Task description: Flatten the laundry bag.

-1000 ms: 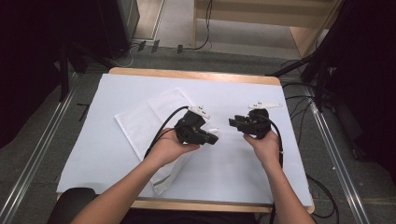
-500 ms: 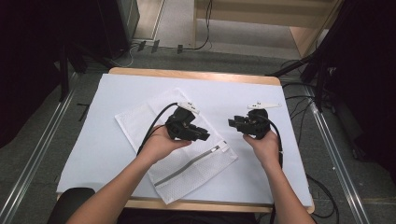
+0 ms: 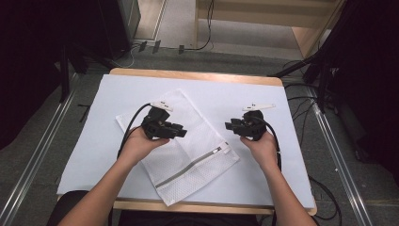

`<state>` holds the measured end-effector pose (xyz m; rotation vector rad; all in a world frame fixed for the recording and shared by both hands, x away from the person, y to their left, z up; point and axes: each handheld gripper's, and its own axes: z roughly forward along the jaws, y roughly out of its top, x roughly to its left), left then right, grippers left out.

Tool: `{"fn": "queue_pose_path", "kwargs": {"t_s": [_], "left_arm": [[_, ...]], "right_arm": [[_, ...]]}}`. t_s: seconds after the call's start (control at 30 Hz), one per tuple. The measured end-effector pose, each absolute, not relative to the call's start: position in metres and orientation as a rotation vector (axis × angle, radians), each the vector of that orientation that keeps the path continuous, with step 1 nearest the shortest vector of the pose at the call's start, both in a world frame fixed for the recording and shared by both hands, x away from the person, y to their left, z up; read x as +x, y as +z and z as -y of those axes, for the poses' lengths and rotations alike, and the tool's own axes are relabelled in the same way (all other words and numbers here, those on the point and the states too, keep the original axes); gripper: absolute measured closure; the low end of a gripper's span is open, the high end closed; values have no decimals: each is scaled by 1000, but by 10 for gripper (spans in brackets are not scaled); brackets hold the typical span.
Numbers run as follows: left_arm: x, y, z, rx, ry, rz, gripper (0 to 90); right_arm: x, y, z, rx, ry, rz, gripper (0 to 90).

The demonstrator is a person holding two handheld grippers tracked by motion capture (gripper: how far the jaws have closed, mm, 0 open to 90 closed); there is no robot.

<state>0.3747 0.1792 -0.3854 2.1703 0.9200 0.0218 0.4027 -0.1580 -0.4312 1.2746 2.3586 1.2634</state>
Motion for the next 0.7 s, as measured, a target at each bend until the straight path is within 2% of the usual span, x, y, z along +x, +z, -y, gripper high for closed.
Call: {"fn": "queue_pose_path", "kwargs": {"t_s": [0.7], "left_arm": [[364,-397,-266,2070,175,-1180,504]], "right_arm": [[419,-441,129,1223,1234,-2442,629]]}}
